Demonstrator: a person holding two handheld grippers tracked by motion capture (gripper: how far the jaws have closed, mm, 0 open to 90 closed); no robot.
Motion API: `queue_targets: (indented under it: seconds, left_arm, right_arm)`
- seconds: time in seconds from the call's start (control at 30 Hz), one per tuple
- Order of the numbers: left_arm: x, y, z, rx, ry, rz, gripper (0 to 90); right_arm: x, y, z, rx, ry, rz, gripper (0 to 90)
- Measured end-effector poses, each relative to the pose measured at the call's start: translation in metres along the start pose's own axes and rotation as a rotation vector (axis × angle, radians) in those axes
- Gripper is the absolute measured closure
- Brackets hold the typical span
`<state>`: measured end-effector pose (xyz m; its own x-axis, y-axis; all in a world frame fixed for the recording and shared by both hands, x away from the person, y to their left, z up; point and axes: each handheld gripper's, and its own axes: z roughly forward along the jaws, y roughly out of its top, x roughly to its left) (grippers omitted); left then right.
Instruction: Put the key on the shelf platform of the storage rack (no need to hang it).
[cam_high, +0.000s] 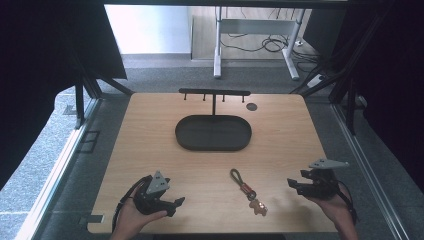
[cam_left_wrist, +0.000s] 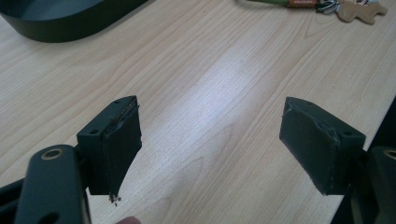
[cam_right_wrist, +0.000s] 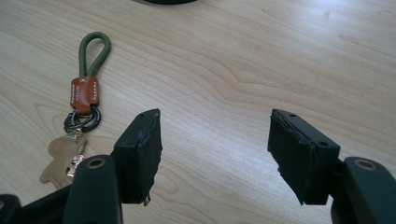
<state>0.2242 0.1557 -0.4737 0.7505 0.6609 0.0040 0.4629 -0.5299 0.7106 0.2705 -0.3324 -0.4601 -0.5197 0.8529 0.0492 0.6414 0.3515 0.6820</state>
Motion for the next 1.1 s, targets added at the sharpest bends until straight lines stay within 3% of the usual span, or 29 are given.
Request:
queue_targets:
  seconds: [0.23,0.57,1.1]
  left_arm:
    - [0.000,0.000,0.000,0.002,0.002,-0.006,21.3]
    - [-0.002,0.001,0.000,0.005,-0.004,0.005,21.3]
    - [-0.003,0.001,0.000,0.006,-0.005,0.004,21.3]
  right_arm:
    - [0.007,0.013,-0.006,0.034,0.032,0.003,39.8]
    - [0.020,0.031,-0.006,0.084,0.044,-0.073,39.6]
    - [0.043,0.055,0.009,0.128,0.068,-0.146,41.0]
